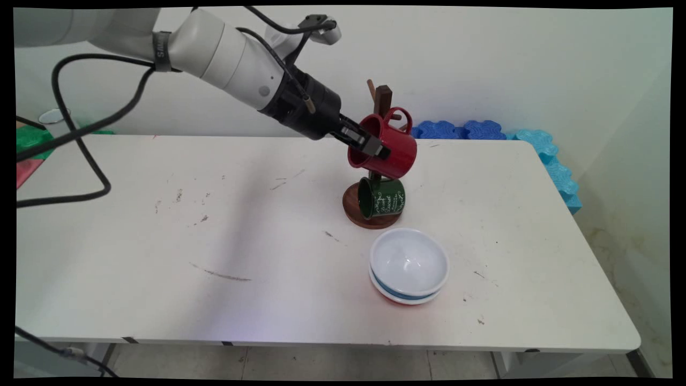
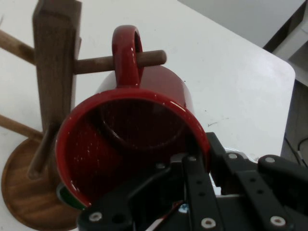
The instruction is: Place the picked object on the table
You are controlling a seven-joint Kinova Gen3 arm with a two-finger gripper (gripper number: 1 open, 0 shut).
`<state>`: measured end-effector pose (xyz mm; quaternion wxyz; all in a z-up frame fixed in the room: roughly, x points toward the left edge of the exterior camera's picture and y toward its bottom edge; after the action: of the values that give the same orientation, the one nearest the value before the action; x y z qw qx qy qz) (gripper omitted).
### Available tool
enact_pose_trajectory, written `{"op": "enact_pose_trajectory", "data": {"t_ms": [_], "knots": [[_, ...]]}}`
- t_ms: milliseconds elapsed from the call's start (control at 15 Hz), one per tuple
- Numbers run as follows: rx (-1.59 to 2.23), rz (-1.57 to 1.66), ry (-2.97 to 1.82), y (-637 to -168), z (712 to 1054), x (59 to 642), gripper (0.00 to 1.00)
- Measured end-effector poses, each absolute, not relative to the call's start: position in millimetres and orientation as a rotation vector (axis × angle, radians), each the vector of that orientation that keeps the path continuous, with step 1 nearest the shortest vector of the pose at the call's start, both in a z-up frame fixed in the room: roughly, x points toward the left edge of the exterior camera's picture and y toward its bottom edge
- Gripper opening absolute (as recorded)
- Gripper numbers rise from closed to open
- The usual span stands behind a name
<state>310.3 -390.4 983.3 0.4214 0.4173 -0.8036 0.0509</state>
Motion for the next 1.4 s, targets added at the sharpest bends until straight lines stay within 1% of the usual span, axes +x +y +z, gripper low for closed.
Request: {"op": "enact_pose_trajectory", "data": {"t_ms": [933,1400], "knots": [[0.948,0.119,-2.052,-372,999,307,0.00],[0.911,0.140,-2.083,-365,1005,318,0.00]]}}
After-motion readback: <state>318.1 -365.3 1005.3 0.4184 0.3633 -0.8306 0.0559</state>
